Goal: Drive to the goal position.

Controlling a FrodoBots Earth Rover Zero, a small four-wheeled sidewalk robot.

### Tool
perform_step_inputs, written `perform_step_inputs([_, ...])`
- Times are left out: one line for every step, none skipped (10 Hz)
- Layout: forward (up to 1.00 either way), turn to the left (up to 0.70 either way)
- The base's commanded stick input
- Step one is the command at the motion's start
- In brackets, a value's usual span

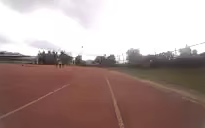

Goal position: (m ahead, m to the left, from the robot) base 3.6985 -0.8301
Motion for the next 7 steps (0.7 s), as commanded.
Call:
perform_step_inputs([0.70, 0.00])
perform_step_inputs([0.70, 0.00])
perform_step_inputs([0.70, 0.00])
perform_step_inputs([0.70, 0.00])
perform_step_inputs([0.70, 0.00])
perform_step_inputs([0.70, -0.09])
perform_step_inputs([0.70, -0.18])
